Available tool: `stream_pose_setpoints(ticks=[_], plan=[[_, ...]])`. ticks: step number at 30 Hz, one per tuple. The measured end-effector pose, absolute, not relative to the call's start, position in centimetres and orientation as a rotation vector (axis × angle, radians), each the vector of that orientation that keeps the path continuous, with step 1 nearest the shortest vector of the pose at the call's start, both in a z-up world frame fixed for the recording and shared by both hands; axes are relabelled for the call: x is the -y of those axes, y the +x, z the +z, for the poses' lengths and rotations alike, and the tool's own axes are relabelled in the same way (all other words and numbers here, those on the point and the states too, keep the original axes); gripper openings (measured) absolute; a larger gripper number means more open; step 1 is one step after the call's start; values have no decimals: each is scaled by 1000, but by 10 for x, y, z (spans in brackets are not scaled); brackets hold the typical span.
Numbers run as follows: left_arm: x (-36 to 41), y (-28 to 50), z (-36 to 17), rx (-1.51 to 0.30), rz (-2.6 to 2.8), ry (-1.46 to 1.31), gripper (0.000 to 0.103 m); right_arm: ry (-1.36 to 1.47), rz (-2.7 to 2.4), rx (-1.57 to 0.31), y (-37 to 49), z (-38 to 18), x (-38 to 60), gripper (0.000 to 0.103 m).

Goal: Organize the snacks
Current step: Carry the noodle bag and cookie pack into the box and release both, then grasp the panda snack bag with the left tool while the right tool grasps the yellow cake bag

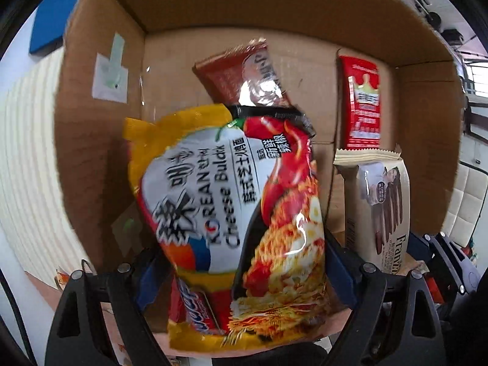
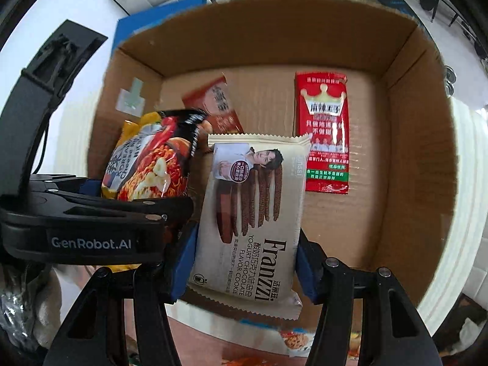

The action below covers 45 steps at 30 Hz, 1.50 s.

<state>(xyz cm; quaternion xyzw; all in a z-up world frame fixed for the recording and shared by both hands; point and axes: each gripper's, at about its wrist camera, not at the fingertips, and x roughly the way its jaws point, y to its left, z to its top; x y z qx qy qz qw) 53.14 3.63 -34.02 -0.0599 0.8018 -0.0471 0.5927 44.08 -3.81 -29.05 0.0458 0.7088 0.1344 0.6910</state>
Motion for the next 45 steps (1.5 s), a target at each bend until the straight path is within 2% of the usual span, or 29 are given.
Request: stream_pose_setpoints(ticks=[2,3,4,5,6,16,21,26,33,40,45], plan=[[-39,530,-352,-1889,-113,-145,90,83,313,-1609,441,-301,34,62],[-41,529,-352,-1882,-115,-154,90,74,315,-1631,443,-310,33,66],[-42,528,-349,-1866,-104,-149,90,69,322,-1646,444,-315,31,72],[-46,528,-347,-1850,-95,-146,90,68,326,-1650,444,-318,31,87],[-48,527,-345,-1841,-91,-153,91,72,325,-1648,443,-319,31,92],[-75,486,-304,-1753,-54,-186,93,106,270,-1610,433,-306,51,93],[-59,464,-262,-1633,-86,-156,93,106,228,-1528,418,-275,62,96],[-45,458,-207,-1414,-35,-61,93,121,194,-1432,395,-244,72,96],[-36,424,-177,-1349,-140,-65,93,191,157,-1368,348,-211,82,97],[-3,340,-191,-1297,-231,156,93,286,72,-1455,256,-236,121,97],[41,268,-245,-1369,-355,406,93,333,-10,-1568,191,-279,154,97]])
